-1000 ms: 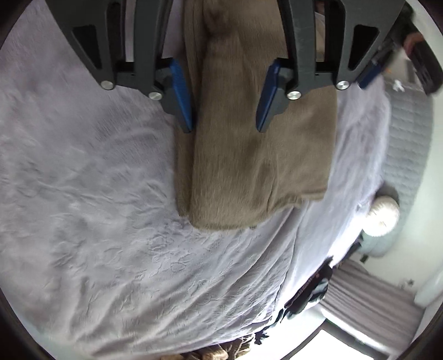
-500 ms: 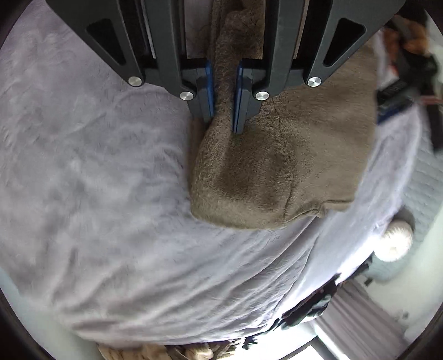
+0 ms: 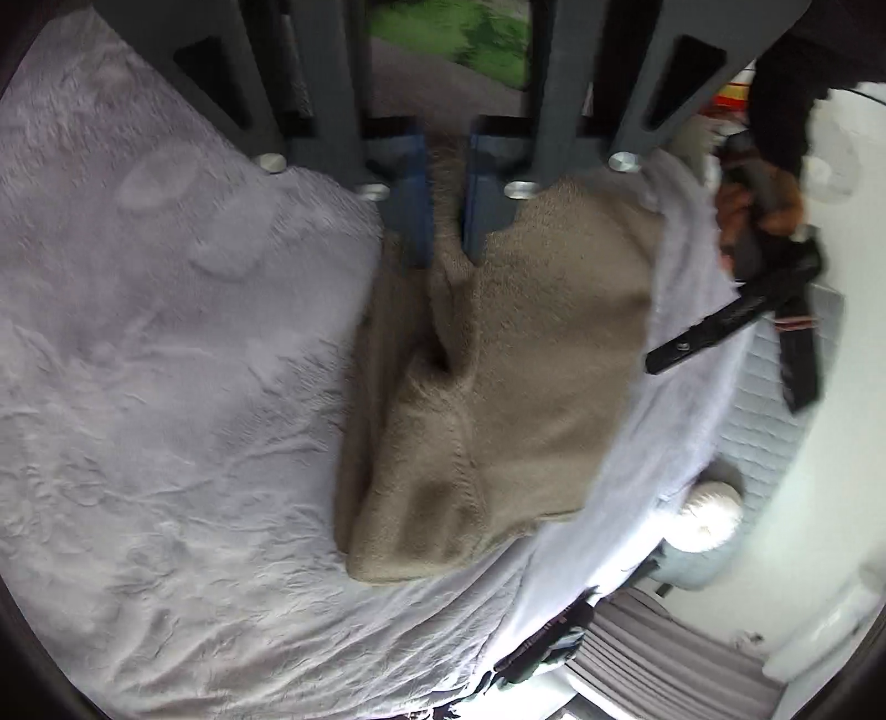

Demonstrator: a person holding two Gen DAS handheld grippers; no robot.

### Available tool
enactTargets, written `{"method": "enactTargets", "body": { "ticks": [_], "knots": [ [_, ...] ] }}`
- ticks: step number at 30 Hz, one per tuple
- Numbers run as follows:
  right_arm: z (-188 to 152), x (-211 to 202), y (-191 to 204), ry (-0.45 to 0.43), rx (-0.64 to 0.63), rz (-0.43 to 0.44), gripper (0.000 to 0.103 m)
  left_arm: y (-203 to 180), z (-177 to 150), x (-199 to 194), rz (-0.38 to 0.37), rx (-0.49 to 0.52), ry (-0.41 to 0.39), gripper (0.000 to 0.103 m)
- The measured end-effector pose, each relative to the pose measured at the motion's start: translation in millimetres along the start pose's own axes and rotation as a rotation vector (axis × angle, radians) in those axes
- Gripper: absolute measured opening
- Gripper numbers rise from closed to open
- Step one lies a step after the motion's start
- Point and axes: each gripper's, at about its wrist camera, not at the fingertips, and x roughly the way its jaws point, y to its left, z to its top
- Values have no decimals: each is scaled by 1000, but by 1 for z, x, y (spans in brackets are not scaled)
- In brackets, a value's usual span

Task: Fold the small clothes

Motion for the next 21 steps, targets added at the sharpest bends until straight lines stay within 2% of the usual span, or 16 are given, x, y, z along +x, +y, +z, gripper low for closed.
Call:
{"method": "enactTargets", "body": {
  "ticks": [4, 5, 11, 14, 18, 21],
  "knots": [
    [-2, 3, -2, -17, -28, -93, 8, -9, -13, 1, 64, 38, -20, 82],
    [-6, 10, -6, -7, -22, -116, 8, -8, -15, 2, 72, 34, -9, 89],
    [-13, 0, -18, -36, 84, -66, 8, -2, -20, -3, 96, 6, 6, 90],
    [-10, -8, -17, -37, 94, -82, 8, -1, -20, -2, 104, 7, 9, 90],
    [-12, -24, -18, -58, 107, -184, 9, -1, -20, -3, 110, -1, 11, 90],
    [-10, -33, -21, -66, 147, -182, 9, -2, -19, -6, 106, -2, 10, 90]
  ]
}}
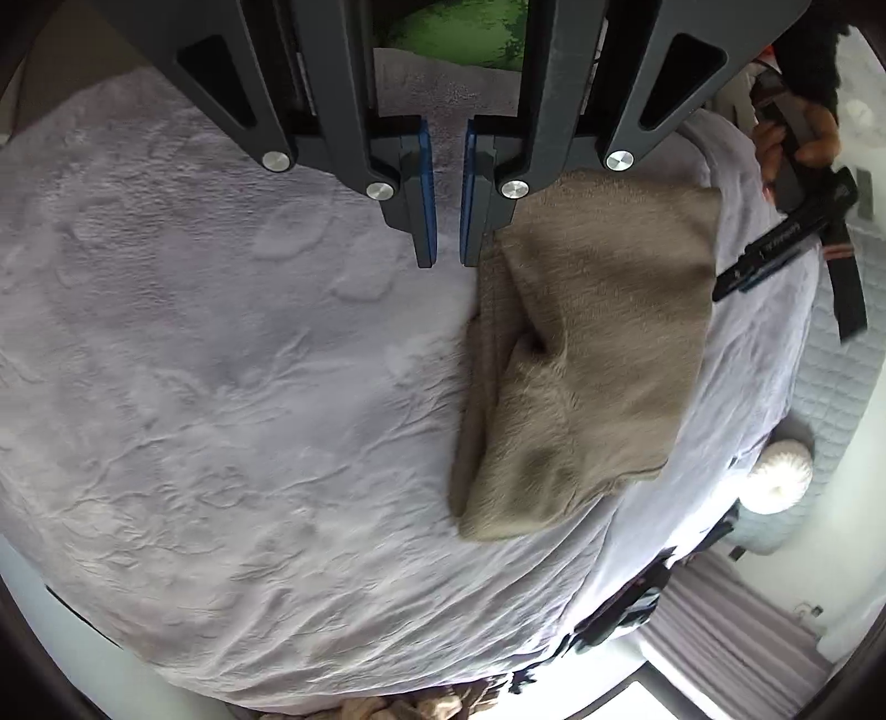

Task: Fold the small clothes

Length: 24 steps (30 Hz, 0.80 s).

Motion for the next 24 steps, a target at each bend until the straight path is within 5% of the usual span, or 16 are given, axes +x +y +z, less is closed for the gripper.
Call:
{"method": "enactTargets", "body": {
  "ticks": [10, 14, 24],
  "knots": [
    [8, 1, 12, 19, -5, 0, 17, -9, 2, -10, -2, 7, 0, 90],
    [12, 3, 27, 26, -40, -24, 61, -14, 4, -17, 4, 14, -7, 90],
    [33, -7, 72, 0, -141, -113, 86, -32, 12, -39, -21, 14, -28, 96]
  ]
}}
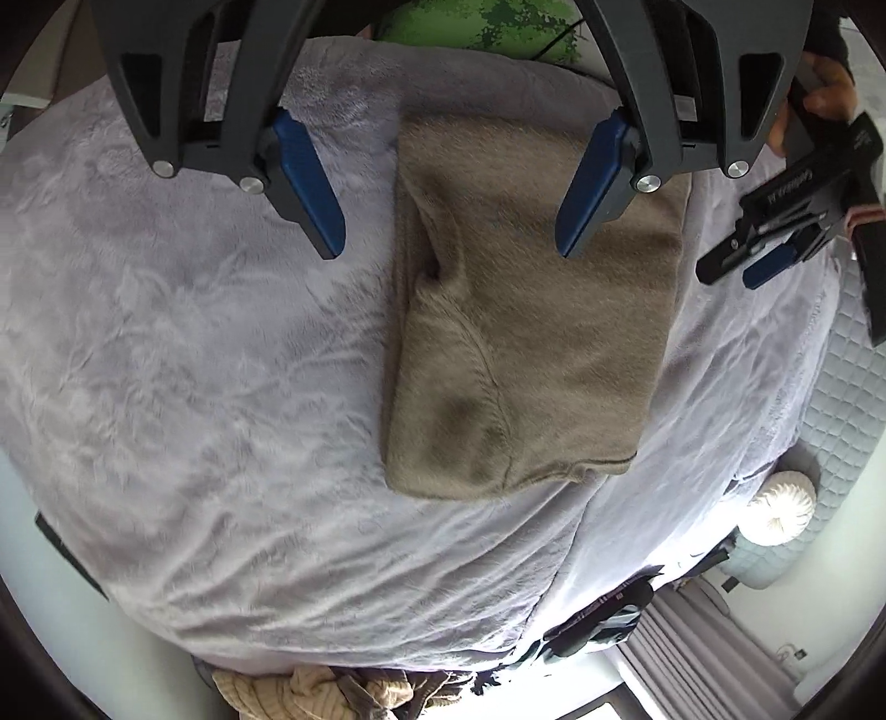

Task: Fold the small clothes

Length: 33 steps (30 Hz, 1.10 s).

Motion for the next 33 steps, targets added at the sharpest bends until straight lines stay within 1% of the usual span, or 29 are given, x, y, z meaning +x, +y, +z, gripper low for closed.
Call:
{"method": "enactTargets", "body": {
  "ticks": [1, 2, 5, 6, 8, 11, 15, 21, 33],
  "knots": [
    [2, 0, 3, -1, -5, -7, 88, -2, 0, -3, 3, 4, -11, 103],
    [3, -1, 6, -1, -12, -16, 94, -4, 0, -6, 9, 6, -28, 103],
    [6, -3, 16, -9, -35, -73, 94, -11, -1, -10, 28, 22, -54, 103],
    [7, -3, 21, -13, -50, -107, 94, -13, 0, -11, 36, 25, -53, 103],
    [8, -5, 28, -19, -74, -144, 94, -15, 2, -11, 53, 30, -44, 103],
    [7, -6, 36, -29, -89, -178, 94, -17, 4, -12, 79, 29, -38, 103],
    [9, -6, 42, -28, -102, -224, 94, -14, 6, -13, 56, -4, -16, 103],
    [10, -5, 46, -18, -106, -253, 94, -13, 5, -13, 78, -24, -13, 103],
    [6, -4, 45, -8, -93, -260, 94, -18, 3, -11, 88, -24, -3, 103]
  ]
}}
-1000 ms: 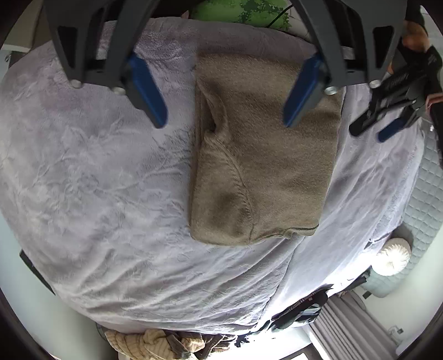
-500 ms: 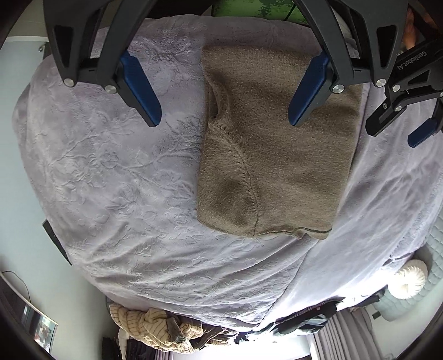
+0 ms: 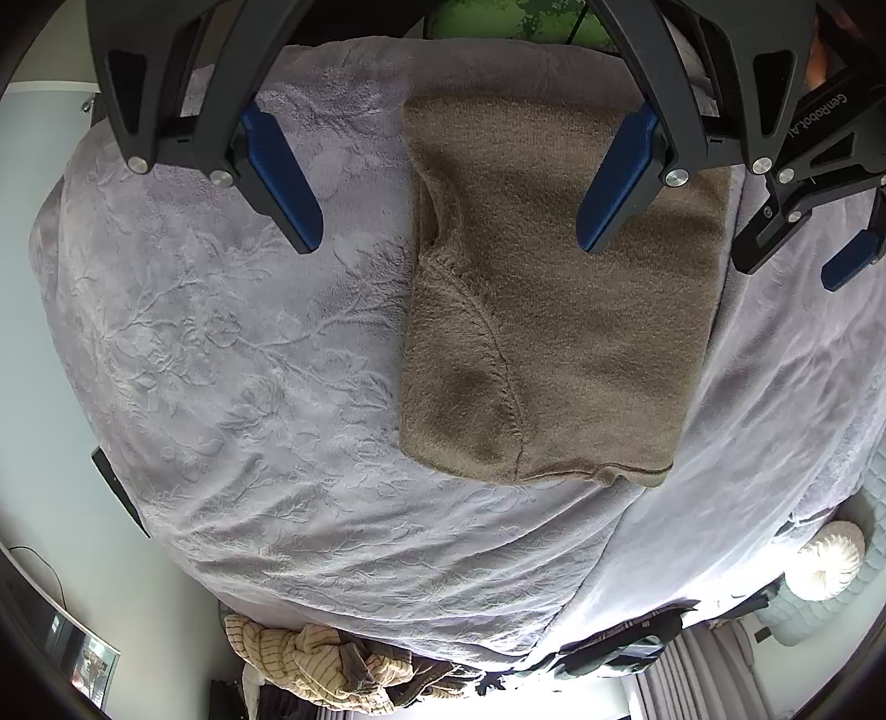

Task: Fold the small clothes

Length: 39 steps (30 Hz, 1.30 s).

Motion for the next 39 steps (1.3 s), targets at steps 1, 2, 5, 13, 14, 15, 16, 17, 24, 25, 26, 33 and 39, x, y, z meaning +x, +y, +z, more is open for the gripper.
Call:
{"method": "enactTargets", "body": {
  "ticks": [1, 2, 5, 13, 14, 15, 16, 17, 24, 25, 26, 33, 39],
  "knots": [
    [0, 1, 0, 0, -1, 1, 94, 0, 0, 0, 1, 0, 1, 103],
    [0, 0, 0, -2, -3, -2, 94, 0, 0, 0, 1, 0, 2, 103],
    [0, 0, 0, -2, -4, -5, 94, 0, 0, 0, 2, 1, 2, 103],
    [-1, -1, 1, -4, -2, -6, 94, -1, -2, -4, 10, 1, -7, 103],
    [-1, 0, 1, -3, -3, -5, 94, -2, -2, -5, 11, 1, -7, 103],
    [0, 0, 1, -3, -4, -5, 94, -2, -3, -5, 9, 1, -7, 103],
    [0, 0, 1, -2, -5, -7, 94, -2, -3, -5, 8, 1, -7, 103],
    [-1, -1, 1, -2, -5, -9, 94, -3, -4, -5, 9, 0, -6, 103],
    [-5, -3, 4, 1, -2, -14, 94, -3, -5, -5, 20, -1, -3, 103],
    [-5, -3, 3, 1, -2, -13, 94, -3, -5, -5, 22, -2, -2, 103],
    [-6, -3, 4, 1, -2, -13, 94, -3, -5, -5, 23, -2, 0, 103],
    [-7, -3, 5, -3, -4, -29, 94, -3, -6, -6, 30, -7, -5, 103],
    [-8, -3, 6, -4, -3, -29, 94, -2, -6, -8, 34, -12, -10, 103]
  ]
}}
